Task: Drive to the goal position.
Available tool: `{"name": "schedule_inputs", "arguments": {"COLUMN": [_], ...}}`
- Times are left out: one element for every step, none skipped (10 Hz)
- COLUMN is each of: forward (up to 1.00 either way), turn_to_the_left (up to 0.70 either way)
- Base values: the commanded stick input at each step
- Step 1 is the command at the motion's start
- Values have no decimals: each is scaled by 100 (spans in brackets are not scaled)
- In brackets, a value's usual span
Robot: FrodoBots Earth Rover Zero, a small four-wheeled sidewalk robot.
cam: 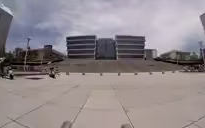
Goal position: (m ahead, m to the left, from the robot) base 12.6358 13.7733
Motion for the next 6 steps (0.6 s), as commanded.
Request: {"name": "schedule_inputs", "arguments": {"forward": [70, 70, 70, 70, 70, 70], "turn_to_the_left": [0, 0, 0, 0, 0, 0]}}
